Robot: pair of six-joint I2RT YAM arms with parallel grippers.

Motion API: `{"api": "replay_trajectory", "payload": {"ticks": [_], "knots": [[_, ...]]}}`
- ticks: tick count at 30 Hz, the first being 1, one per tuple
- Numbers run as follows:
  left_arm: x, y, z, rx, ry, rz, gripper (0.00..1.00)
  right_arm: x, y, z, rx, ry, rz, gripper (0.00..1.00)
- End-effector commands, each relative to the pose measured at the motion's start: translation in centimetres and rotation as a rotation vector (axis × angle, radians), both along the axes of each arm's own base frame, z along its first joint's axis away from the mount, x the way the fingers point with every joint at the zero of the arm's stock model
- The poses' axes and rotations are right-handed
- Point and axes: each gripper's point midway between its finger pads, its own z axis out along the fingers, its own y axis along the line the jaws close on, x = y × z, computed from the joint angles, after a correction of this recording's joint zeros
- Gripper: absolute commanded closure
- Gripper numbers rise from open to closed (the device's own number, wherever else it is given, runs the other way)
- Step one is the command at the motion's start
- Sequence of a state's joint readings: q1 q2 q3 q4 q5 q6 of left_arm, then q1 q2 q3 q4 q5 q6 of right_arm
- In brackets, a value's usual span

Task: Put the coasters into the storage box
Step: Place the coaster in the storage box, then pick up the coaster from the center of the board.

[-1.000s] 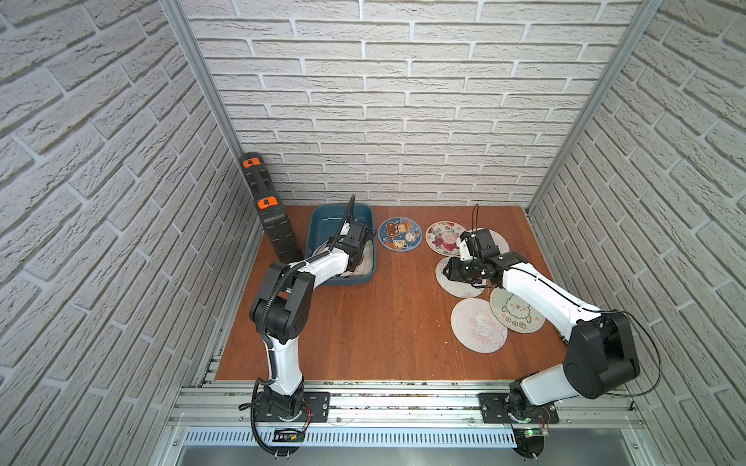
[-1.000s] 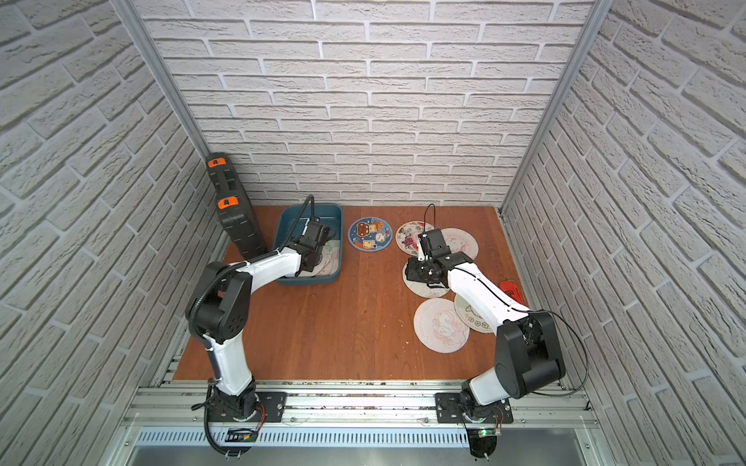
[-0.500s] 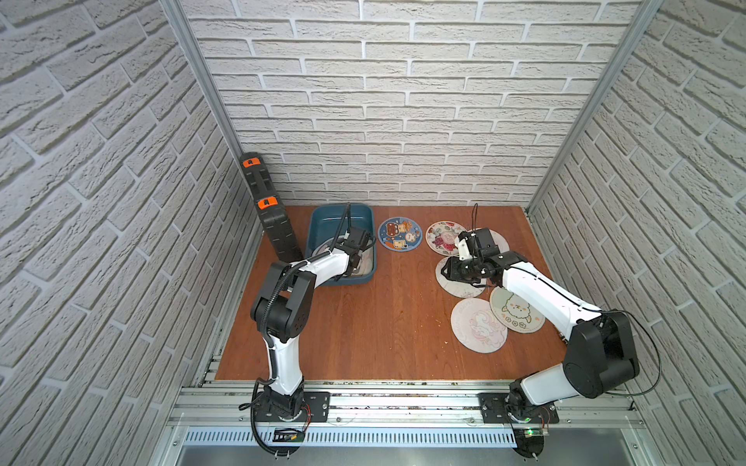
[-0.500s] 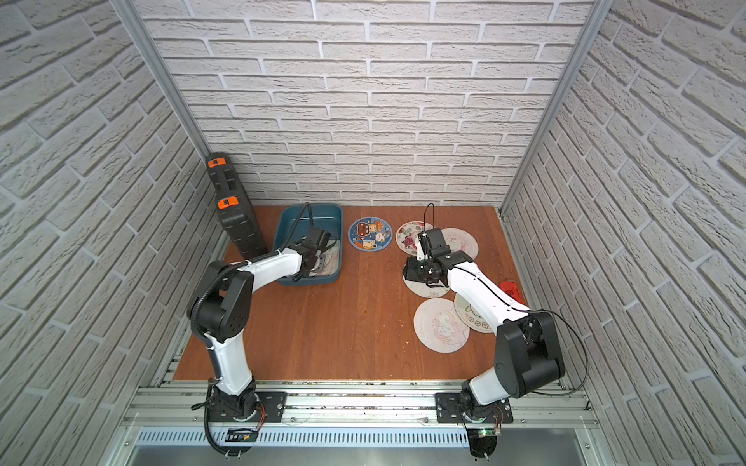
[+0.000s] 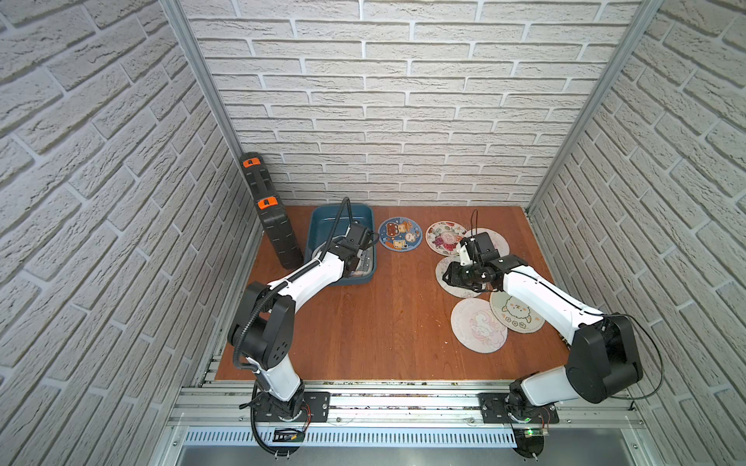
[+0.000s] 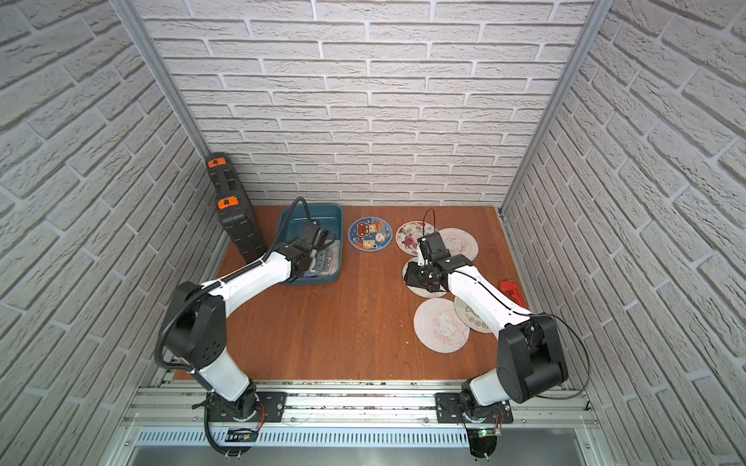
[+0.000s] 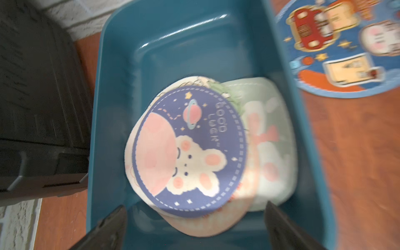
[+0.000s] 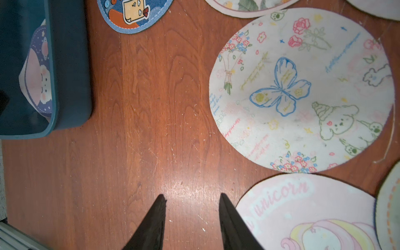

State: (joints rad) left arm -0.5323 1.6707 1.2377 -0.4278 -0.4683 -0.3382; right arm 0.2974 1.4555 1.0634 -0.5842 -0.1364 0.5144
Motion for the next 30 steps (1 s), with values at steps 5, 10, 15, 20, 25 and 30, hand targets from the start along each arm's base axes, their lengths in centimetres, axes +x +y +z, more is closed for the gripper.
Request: {"api": "replay_trajectory", "payload": {"ticks": [5,10,15,20,25,30], "knots": [[-3.7,-7.0,0.5,-0.121,-0.008,-0.166,0.02,-2.2,-1.5,-0.2,-0.021,0.01,-0.067,0.58],[-6.4,-13.9,-0.2,-0.257,0.011,-0.358,0.02,-4.2,-4.3,-0.7,-0.116,0.042,-0.152,0.58],[-8.3,-18.3,-2.1,-0.271,0.032,-0.497,0.02,-6.4,-7.8,-0.7,-0.209,0.06,-0.241,0.57],[-10.6,-22.2,-4.0,-0.361,0.105,-0.649,0.02,-8.4,-9.8,-1.3,-0.224,0.109,-0.302,0.56],[-12.9,-25.2,-5.3,-0.405,0.152,-0.773,0.02,-10.2,-10.3,-3.0,-0.199,0.181,-0.335,0.54],[-14.6,-27.5,-6.3,-0.386,0.197,-0.856,0.02,-11.6,-10.4,-4.8,-0.194,0.242,-0.35,0.54]]}}
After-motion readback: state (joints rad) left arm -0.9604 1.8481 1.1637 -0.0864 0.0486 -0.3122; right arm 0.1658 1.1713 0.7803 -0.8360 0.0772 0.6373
